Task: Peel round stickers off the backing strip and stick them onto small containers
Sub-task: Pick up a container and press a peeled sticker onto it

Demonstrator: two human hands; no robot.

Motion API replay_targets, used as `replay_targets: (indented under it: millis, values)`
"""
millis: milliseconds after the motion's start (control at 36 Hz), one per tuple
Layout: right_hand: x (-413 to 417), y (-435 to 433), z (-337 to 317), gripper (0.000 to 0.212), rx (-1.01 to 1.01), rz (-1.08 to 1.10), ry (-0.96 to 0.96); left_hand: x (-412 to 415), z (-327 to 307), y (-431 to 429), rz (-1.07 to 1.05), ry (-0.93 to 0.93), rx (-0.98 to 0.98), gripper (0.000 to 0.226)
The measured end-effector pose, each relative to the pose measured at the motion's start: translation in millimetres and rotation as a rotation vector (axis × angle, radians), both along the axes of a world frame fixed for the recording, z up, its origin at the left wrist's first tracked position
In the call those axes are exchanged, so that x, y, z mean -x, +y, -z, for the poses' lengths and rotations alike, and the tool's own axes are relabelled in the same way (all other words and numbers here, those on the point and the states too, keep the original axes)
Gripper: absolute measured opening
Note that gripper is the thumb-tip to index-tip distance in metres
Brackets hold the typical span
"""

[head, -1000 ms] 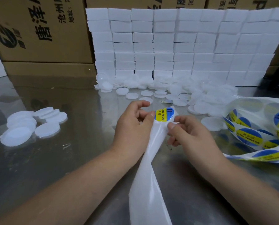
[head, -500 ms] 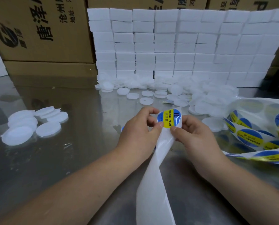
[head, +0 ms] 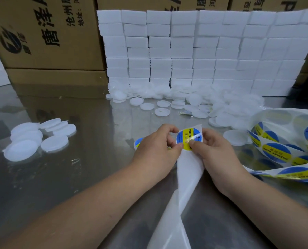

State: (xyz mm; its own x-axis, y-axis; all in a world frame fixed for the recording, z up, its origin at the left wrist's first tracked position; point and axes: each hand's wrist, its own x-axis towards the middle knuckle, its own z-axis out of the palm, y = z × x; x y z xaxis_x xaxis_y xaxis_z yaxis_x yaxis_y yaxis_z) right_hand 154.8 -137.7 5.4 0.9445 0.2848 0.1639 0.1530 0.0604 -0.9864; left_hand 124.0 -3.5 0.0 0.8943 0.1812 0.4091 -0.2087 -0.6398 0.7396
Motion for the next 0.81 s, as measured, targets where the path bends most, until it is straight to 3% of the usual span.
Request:
replay_targets:
  millis: [194,444,583,694,806]
  values:
    - [-5.2,2.0,2.5,0.031,0.029,0.078,0.031,-28.5,-16.2,14.3,-0.153,0.030,0.077,0.019]
    - [-9.8,-0.5,9.2,0.037,0.058,0.028,0.001,-133.0,-32.1,69.5,-0.220,0.356,-0.624,0.063]
    - [-12.7,-0.3,12.0,0.041,0.054,0.016,0.010,-176.3,-17.0,78.8,-0.236,0.475,-0.661,0.071]
    - [-13.0,-2.0,12.6,0.040,0.042,-0.027,0.003,-192.0,-5.3,75.2,-0.128,0.577,-0.764,0.060]
    - [-12.2,-1.4,12.7,0.045,0.021,-0.058,0.005,-200.1,-4.1,76.8,-0.181,0.457,-0.781,0.049]
